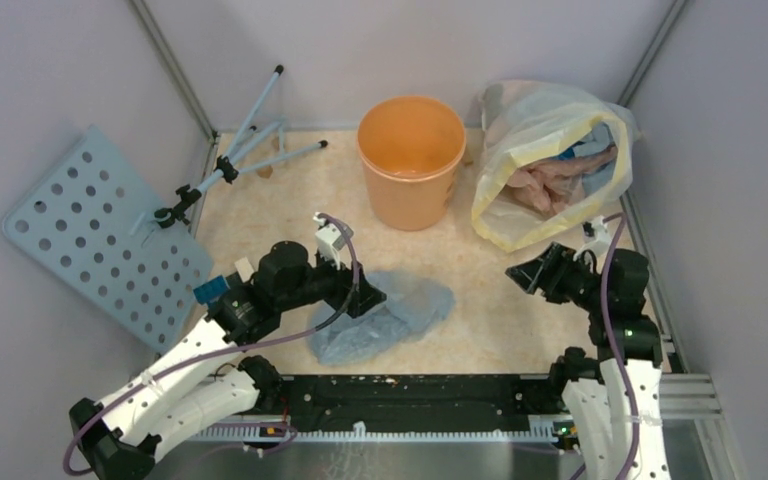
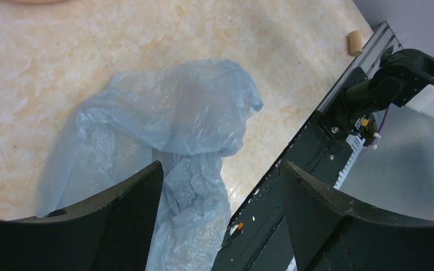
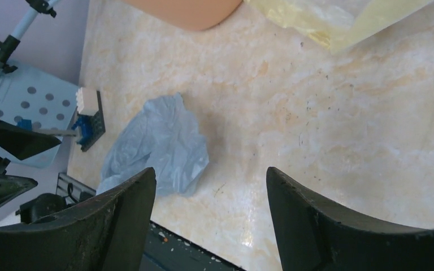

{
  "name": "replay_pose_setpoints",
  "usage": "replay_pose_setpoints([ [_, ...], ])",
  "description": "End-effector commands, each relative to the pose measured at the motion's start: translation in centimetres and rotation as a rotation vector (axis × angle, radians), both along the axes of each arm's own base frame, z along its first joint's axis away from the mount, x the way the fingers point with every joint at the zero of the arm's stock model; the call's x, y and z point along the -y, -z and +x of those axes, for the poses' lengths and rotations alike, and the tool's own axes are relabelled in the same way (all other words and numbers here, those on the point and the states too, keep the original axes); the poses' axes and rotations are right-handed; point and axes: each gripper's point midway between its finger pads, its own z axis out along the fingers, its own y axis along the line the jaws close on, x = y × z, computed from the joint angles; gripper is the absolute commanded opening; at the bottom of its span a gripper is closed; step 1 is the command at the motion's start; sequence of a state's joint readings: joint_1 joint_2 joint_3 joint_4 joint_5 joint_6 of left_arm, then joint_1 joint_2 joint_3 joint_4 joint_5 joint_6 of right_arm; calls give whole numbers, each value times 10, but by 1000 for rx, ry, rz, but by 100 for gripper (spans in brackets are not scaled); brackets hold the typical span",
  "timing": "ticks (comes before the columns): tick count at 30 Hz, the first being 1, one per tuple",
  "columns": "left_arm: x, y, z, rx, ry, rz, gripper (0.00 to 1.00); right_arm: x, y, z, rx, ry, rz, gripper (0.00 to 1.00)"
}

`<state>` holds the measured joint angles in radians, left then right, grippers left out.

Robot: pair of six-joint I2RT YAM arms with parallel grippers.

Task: Put the trash bags into the trash bin
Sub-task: Unfold the trash bag at the center of the board.

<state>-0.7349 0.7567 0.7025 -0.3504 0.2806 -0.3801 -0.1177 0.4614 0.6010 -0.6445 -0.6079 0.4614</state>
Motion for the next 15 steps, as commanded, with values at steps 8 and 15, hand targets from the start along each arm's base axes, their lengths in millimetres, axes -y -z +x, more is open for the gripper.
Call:
replay_pose_setpoints([
  [8,-2,29,-15,-108,29,45,81,-58,34,11,-39,-199,25,71],
  [15,-5,42,-19,-148,31,73,79,-102,57,-1,-65,-383,-47,70],
])
